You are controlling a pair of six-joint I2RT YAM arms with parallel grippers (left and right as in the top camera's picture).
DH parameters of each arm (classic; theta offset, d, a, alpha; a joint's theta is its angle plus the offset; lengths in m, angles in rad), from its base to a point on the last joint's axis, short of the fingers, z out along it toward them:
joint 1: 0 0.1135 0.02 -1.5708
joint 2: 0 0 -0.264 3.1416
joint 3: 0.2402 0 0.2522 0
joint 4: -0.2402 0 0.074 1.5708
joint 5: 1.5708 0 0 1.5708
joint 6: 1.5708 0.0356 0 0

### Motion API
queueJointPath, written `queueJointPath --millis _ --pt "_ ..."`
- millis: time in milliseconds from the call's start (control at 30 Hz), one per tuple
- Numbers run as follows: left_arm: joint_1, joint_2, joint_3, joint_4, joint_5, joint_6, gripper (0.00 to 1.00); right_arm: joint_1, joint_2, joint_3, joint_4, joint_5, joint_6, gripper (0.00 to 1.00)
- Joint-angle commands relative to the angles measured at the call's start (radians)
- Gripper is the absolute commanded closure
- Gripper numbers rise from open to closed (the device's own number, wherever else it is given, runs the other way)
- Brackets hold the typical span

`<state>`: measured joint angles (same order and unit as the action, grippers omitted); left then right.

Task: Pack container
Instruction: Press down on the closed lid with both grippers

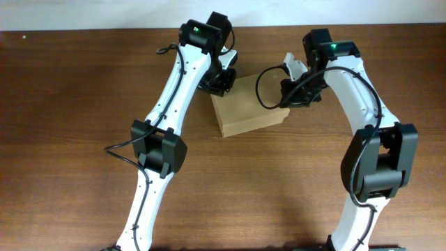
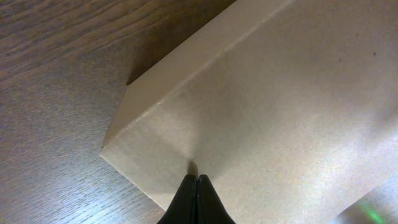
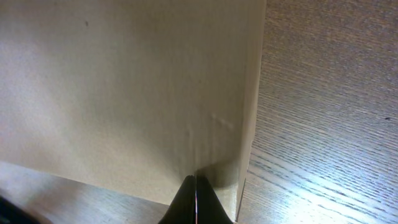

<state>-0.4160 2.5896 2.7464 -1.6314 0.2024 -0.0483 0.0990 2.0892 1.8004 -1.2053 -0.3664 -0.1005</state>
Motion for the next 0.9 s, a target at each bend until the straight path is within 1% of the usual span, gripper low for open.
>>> queueJointPath --millis 0,167,300,500,700,867 --pt "-0.001 -0.03 0.001 0.004 -0.017 0.008 0.98 0.012 0.071 -0.027 0.03 0.034 0.004 0.96" --pt "0.0 -0.026 0.001 0.013 -0.016 0.006 0.98 0.012 0.038 -0.013 0.031 0.026 0.004 0.96" --pt "-0.006 -0.023 0.002 -0.002 -0.018 -0.018 0.98 0.012 0.03 0.003 0.023 0.026 0.004 0.96" --pt "-0.033 -0.055 0.008 -0.005 -0.114 -0.019 0.98 0.012 0.029 0.009 0.008 0.027 0.0 0.96" --pt "-0.043 -0.105 0.008 -0.056 -0.113 -0.045 0.98 0.012 0.021 0.019 0.003 0.027 0.0 0.96" --pt "-0.071 -0.107 0.007 -0.056 -0.092 -0.06 0.99 0.012 0.02 0.019 -0.003 0.028 0.0 0.96"
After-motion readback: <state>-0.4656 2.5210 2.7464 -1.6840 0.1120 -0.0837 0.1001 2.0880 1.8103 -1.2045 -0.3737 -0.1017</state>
